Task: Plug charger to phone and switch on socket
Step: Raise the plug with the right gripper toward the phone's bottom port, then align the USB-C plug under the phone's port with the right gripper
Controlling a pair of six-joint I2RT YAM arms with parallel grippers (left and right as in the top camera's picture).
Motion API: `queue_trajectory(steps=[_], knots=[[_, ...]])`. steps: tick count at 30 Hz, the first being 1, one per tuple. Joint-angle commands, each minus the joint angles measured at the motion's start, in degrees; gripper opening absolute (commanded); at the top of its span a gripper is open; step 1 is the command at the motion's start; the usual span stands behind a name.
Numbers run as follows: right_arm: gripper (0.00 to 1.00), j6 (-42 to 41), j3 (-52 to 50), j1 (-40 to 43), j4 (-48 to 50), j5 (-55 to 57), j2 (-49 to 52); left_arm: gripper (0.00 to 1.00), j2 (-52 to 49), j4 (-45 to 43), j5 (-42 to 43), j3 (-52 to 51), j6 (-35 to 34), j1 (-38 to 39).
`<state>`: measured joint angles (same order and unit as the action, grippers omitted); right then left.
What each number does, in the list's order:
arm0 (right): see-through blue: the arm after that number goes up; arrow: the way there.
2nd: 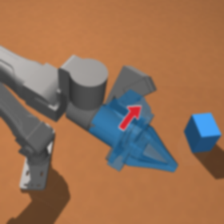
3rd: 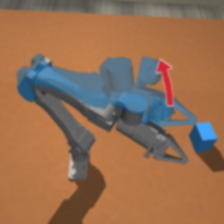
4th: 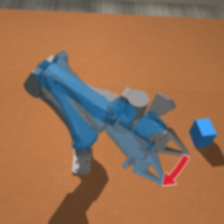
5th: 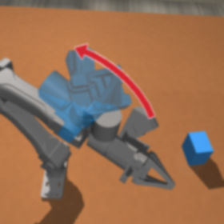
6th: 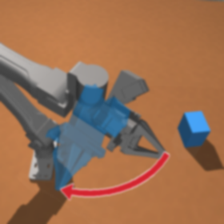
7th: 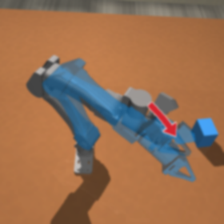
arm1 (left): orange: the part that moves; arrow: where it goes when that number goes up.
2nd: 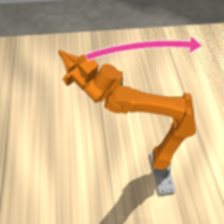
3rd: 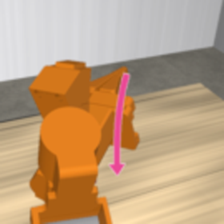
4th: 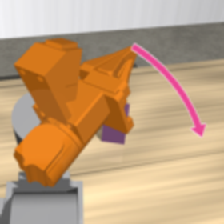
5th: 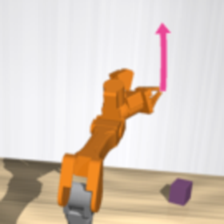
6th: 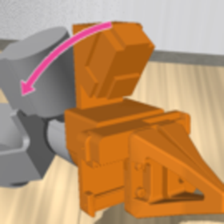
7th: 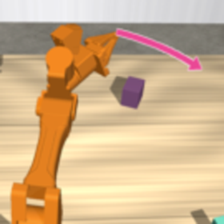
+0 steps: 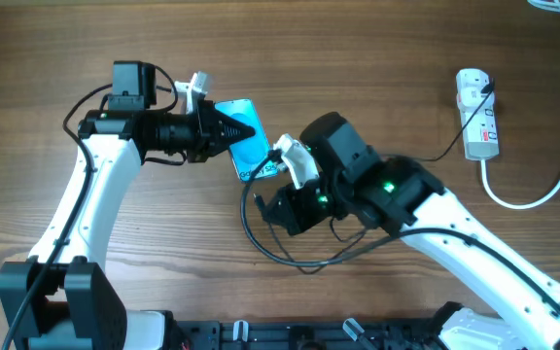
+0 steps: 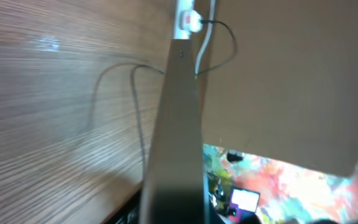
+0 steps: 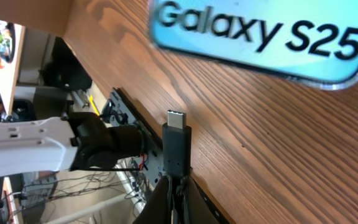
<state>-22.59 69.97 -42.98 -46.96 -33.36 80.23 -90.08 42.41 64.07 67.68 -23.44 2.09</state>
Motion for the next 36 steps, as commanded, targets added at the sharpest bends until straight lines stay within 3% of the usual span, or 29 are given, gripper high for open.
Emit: queue_trajectory(steps=[1,8,36], knots=[[0.04,1.01,0.85,-0.07,0.24,0.33,0.68,0.04,1.27,-0.94,5.49,0.46,0.70,0.00],[0.04,0.13,0.85,0.17,1.51,4.02,0.68,0.04,1.27,-1.25,0.76,0.46,0.70,0.00],[0.04,-2.10,0.85,1.81,2.38,4.46,0.68,0.04,1.27,-0.83,4.04,0.46,0.70,0.00]])
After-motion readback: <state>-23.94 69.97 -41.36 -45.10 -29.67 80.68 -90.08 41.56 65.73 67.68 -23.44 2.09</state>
